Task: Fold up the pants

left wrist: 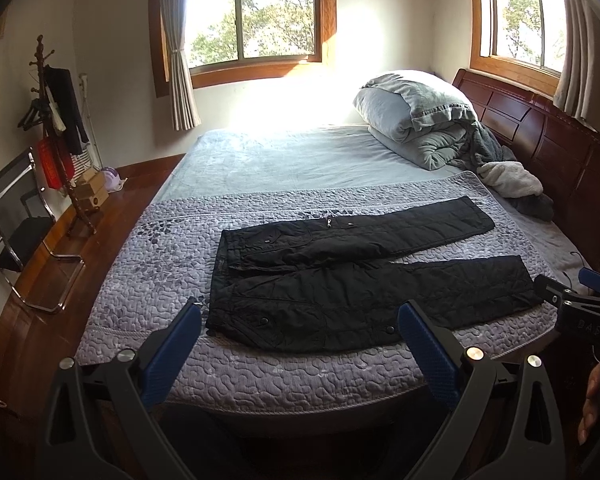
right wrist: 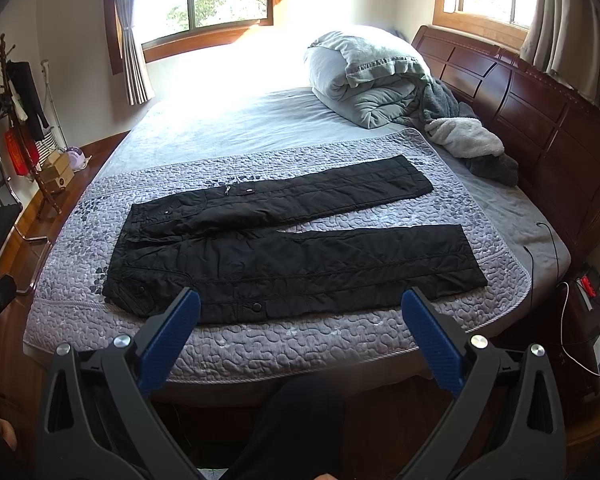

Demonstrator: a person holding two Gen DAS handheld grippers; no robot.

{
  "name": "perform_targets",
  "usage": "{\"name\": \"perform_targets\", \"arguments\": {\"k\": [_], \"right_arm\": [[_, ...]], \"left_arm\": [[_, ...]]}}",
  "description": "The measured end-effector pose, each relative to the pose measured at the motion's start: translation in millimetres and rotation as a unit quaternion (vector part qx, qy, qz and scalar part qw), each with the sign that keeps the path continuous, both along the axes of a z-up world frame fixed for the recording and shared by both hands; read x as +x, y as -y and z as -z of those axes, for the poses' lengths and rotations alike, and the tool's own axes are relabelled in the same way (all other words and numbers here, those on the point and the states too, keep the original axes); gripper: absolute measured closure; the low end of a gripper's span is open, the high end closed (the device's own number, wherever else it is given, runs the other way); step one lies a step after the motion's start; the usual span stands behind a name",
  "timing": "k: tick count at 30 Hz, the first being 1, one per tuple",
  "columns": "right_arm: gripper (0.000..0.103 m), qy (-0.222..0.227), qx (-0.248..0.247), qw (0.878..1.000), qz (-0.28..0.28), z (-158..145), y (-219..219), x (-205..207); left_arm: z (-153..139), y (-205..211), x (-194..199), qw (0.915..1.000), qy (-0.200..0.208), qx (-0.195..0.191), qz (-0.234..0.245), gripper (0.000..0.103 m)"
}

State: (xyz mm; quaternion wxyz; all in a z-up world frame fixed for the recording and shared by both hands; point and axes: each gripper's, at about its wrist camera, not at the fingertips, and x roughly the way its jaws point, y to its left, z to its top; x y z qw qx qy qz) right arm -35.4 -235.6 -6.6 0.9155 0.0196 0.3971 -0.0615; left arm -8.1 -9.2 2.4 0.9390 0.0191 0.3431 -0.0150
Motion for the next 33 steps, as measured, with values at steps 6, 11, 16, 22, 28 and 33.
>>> {"name": "perform_targets", "arguments": {"k": [6, 11, 16, 22, 28, 33], "right_arm": [[0.002, 0.001, 0.0, 1.0, -0.002, -1.8, -1.4, 0.0], [0.002, 0.001, 0.0, 1.0, -0.002, -1.9, -2.0, 1.0], [0.002, 0.001, 0.0, 1.0, -0.003, -2.5, -2.3, 1.3], [0.002, 0.001, 0.0, 1.0, -0.004, -2.8, -2.7, 1.9], [0.002, 0.0, -0.002, 1.0, -0.007, -4.5, -5.4, 4.1], [0.002, 0.002, -0.002, 1.0, -0.007, -4.5, -4.5, 3.6]], "left_arm": [[-1.5, -2.3, 2.2, 1.0, -0.001, -0.006, 0.0, 0.004], [0.7, 0.8, 4.2, 0.9999, -0.012, 0.001, 0.011, 0.004], [-0.6, 0.4, 4.0, 0.9999, -0.01, 0.002, 0.012, 0.004], [-1.0, -1.0, 5.4, 0.9999, -0.01, 0.002, 0.009, 0.004], [-0.9, -3.9, 6.5, 0.9999, -0.011, -0.001, 0.007, 0.004], [-1.0, -6.2, 6.6, 0.9999, -0.012, -0.004, 0.007, 0.004]]}}
